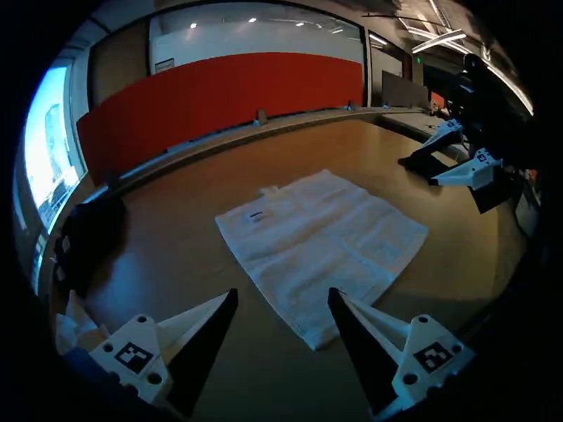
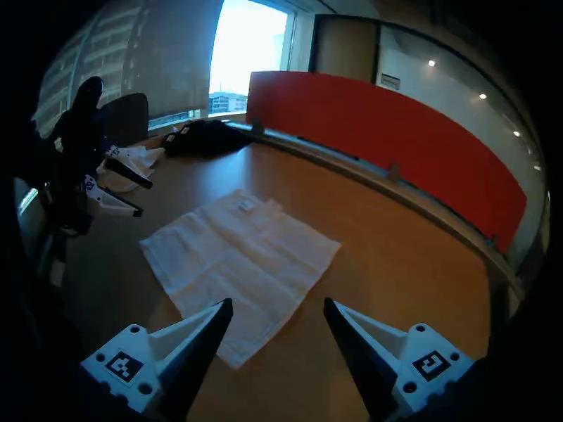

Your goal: Fold towel

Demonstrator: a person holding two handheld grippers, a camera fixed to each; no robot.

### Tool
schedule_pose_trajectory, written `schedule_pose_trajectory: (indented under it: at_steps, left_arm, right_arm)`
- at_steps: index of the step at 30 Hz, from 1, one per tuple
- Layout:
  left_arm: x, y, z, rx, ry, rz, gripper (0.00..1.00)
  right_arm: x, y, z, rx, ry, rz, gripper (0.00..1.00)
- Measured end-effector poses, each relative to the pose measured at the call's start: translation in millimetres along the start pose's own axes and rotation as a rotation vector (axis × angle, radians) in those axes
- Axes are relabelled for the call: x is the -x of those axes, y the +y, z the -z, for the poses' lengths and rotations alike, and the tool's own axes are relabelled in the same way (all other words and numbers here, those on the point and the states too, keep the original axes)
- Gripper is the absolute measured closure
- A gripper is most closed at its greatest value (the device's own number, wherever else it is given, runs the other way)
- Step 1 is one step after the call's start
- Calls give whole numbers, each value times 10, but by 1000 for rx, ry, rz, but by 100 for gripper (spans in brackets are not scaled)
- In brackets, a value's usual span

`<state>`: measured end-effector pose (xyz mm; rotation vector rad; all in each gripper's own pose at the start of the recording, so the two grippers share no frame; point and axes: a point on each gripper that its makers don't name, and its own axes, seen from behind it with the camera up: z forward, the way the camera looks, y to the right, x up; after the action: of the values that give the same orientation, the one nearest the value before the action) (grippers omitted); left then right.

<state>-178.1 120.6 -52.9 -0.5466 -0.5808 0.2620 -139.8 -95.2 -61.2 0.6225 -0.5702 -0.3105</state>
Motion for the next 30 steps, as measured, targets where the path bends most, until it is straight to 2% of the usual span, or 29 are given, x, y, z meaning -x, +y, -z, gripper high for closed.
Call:
schedule_pose_trajectory:
  at_steps: [18, 30]
  left_arm:
    - [542, 243, -173, 80, -144, -28, 5]
    - [698, 374, -251, 113, -198, -18, 5]
  right_arm:
    - [545, -194, -168, -50, -103, 3, 1]
    - [767, -294, -211, -84, -156, 14, 1]
